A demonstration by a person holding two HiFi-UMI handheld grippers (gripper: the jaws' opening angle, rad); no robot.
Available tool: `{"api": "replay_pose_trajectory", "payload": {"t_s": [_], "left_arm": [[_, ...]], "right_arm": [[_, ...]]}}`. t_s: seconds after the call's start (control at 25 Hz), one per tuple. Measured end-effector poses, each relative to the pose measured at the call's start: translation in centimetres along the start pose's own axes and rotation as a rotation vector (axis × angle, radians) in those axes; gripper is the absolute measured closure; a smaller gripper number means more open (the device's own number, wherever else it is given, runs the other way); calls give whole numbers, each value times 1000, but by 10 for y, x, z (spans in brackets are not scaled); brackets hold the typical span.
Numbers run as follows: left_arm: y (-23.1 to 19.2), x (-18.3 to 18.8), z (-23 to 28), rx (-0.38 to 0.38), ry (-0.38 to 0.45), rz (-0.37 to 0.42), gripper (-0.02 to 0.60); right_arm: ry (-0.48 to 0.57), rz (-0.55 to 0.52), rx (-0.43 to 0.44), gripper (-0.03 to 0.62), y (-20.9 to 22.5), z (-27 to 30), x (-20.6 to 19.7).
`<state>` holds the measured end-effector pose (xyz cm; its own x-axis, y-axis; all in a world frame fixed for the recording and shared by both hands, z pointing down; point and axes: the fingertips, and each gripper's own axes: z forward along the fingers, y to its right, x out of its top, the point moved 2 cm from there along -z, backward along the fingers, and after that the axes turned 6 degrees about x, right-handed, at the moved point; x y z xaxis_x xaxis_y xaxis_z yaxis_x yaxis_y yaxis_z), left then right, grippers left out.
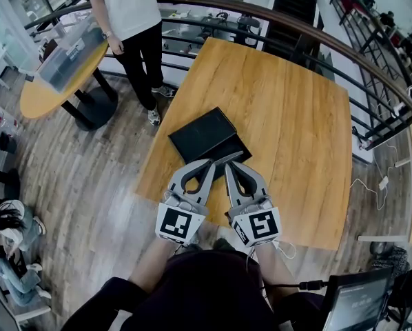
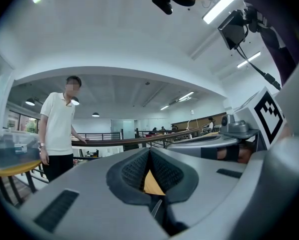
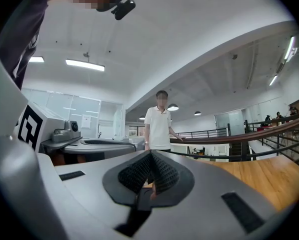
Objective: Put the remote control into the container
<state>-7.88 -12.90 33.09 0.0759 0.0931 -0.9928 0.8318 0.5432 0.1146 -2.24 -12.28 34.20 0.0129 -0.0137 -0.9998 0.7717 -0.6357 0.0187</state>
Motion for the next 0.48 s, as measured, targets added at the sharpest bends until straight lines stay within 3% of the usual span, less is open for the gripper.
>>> {"api": "replay_pose_trajectory", "payload": {"t_s": [0.28, 0.48], "left_arm": [[-3, -6, -5, -1, -71, 7, 573], [-13, -3, -6, 10, -72, 7, 574]], "right_arm": [[5, -16, 1, 580, -3, 2, 4], [4, -20, 2, 580, -6, 8, 8]]}}
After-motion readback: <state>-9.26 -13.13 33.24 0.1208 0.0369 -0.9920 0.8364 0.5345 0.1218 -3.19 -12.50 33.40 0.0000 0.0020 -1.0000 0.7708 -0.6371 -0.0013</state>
